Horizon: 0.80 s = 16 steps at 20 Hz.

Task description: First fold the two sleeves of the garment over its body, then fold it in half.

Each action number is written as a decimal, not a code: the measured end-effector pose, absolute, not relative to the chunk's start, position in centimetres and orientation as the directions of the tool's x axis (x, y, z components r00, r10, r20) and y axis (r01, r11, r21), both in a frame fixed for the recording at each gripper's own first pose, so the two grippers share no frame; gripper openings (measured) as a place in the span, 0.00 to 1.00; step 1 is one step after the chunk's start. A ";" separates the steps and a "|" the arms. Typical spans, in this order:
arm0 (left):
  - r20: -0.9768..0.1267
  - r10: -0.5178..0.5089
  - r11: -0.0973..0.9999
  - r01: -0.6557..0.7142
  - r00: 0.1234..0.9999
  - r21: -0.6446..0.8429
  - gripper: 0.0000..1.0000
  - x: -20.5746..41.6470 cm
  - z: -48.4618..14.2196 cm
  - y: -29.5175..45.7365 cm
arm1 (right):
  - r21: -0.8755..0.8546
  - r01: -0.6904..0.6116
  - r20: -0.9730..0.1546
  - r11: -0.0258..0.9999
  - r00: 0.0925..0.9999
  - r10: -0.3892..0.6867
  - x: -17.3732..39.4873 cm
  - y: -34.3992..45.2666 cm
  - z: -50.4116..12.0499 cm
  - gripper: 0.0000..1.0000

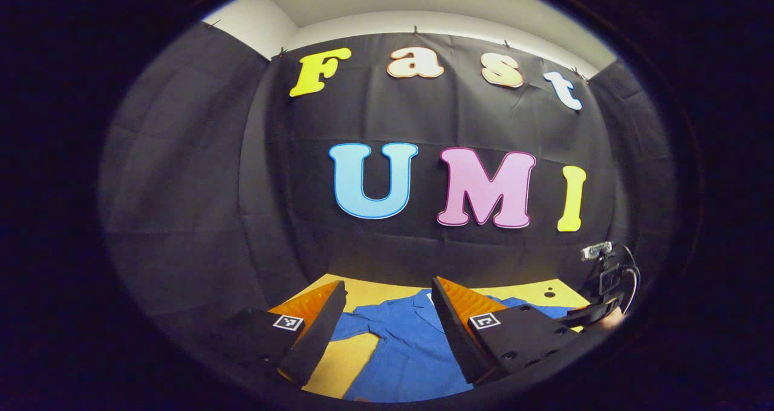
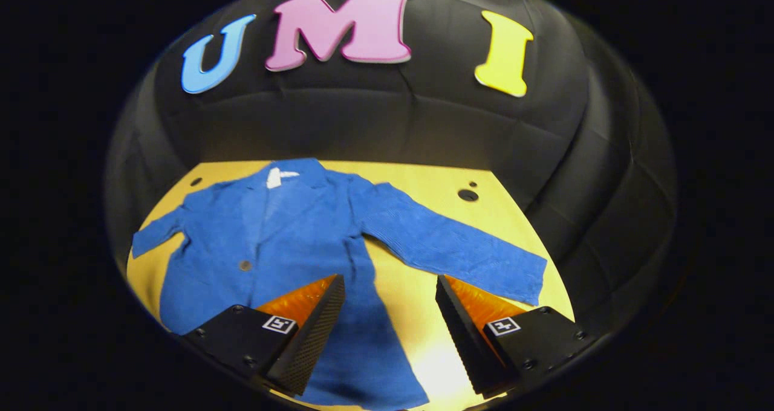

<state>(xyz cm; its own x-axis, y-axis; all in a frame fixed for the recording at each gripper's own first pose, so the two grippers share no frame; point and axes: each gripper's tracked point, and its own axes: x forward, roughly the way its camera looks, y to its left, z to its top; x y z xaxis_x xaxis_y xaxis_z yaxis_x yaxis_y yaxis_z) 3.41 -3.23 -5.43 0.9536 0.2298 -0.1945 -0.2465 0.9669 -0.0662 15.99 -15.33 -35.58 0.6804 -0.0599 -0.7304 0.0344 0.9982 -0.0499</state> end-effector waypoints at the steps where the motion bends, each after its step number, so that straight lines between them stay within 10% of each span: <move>1: -0.203 0.240 0.962 -0.261 0.949 -0.082 0.82 3.5 -5.6 -3.4 | -0.043 0.066 -0.747 0.997 0.660 -0.076 15.9 -16.7 -36.6 0.98; 16: -0.361 0.171 0.958 -0.241 0.916 -0.158 0.82 5.9 -9.0 -9.2 | -0.068 0.576 -0.811 0.815 0.443 -0.382 14.5 -39.3 -43.8 0.97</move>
<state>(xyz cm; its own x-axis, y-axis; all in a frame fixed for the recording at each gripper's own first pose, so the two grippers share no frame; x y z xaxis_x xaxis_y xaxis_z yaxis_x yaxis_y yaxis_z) 5.95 -9.21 -9.01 0.9165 0.1715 -0.3615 -0.2414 0.9575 -0.1577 14.54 -39.32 -43.77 0.4435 -0.3815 -0.8110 0.5760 0.8146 -0.0682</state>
